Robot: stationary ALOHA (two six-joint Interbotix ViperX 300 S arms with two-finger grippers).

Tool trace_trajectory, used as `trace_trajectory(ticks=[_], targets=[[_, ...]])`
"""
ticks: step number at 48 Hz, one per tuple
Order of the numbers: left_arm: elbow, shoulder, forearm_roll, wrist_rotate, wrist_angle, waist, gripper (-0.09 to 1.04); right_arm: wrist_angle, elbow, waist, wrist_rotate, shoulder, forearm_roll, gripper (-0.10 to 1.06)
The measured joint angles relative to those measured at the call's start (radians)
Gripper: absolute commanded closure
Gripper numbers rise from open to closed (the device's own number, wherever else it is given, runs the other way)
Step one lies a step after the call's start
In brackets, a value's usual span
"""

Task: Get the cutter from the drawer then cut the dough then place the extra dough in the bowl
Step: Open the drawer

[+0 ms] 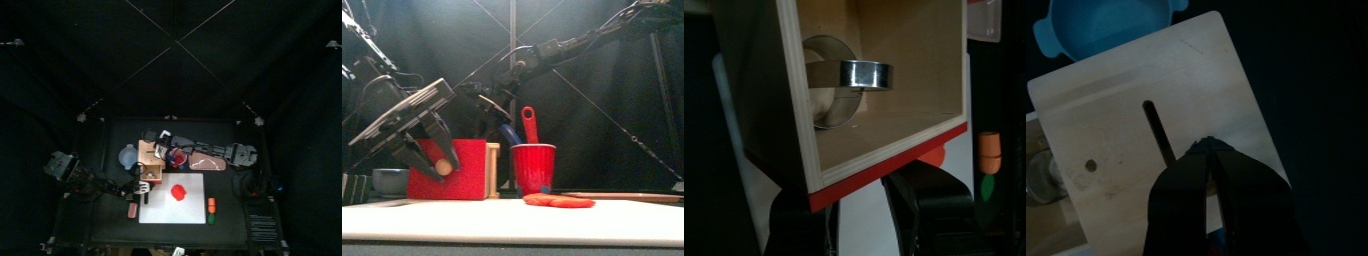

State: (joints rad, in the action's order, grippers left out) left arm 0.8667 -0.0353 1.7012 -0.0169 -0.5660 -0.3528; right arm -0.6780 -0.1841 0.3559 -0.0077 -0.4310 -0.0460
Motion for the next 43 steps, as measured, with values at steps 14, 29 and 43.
trace_trajectory(ticks=[14, 29, 43], targets=[[-0.005, -0.005, -0.012, 0.003, 0.005, -0.006, 0.13, 0.0, 0.0, -0.003, -0.002, 0.0, -0.002, 0.94], [0.023, 0.072, -0.057, 0.009, 0.003, -0.041, 0.13, 0.0, -0.005, -0.014, -0.003, 0.0, -0.002, 0.94], [0.206, 0.301, -0.291, 0.012, -0.012, -0.074, 0.14, 0.012, 0.037, -0.074, -0.044, 0.126, 0.003, 0.9]])
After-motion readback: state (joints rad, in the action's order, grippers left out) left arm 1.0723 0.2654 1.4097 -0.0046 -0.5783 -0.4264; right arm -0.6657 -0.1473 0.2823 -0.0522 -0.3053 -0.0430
